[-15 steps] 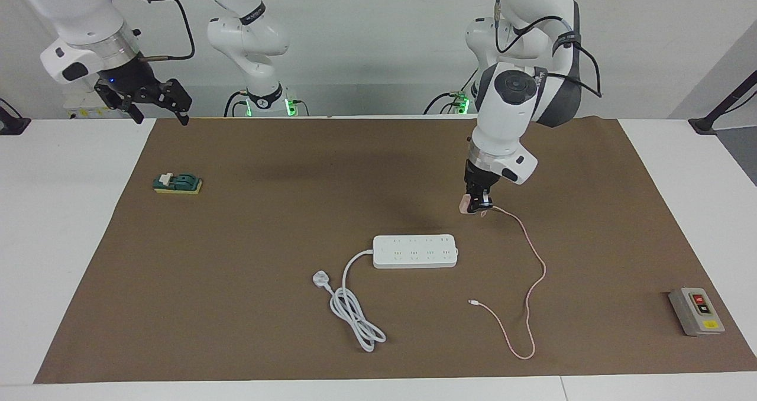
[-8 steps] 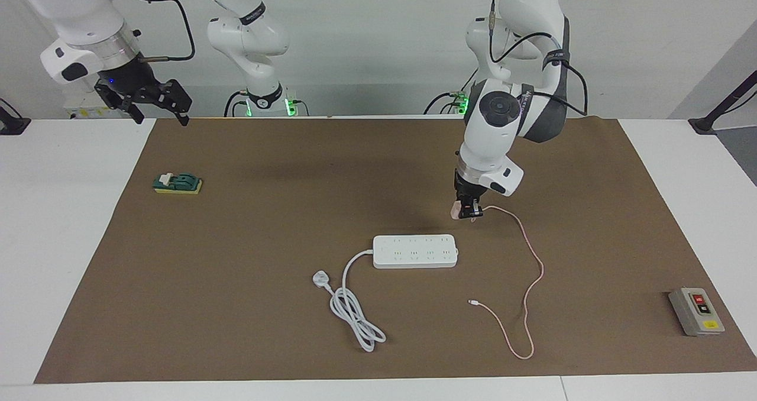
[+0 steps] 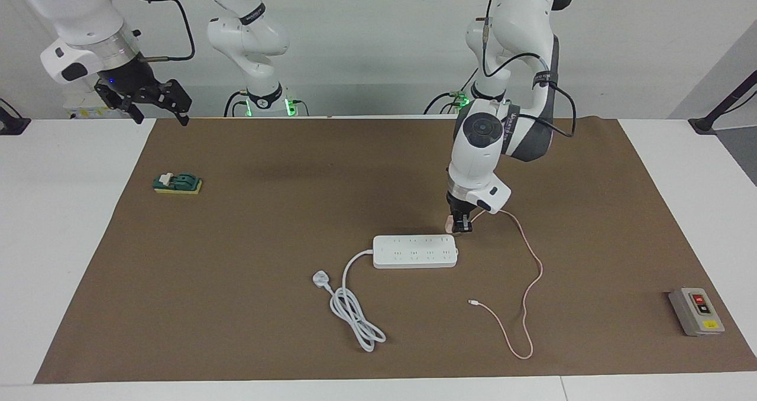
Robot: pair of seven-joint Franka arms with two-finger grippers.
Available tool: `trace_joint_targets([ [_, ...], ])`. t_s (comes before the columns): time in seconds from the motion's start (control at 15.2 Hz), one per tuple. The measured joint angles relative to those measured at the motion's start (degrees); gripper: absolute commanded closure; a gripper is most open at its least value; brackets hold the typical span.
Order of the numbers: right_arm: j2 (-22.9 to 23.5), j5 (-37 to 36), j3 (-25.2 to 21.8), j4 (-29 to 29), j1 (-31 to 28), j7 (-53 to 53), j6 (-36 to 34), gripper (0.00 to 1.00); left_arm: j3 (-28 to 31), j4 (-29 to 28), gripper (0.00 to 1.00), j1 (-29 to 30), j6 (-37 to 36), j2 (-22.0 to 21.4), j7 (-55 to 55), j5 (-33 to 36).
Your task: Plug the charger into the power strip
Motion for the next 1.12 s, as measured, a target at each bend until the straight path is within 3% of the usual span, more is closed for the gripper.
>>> trace_joint_targets([
  [0.46,0.00,0.00,-0.02,0.00,-0.05,0.00,0.00,0.00,-0.13,0.40,1.00,-0.02,4.54,0.58,1.23,0.00],
  [1.12,0.00,0.00,-0.07,0.00,-0.06,0.01,0.00,0.00,-0.23,-0.60,1.00,-0.08,5.14,2.03,1.25,-0.03],
])
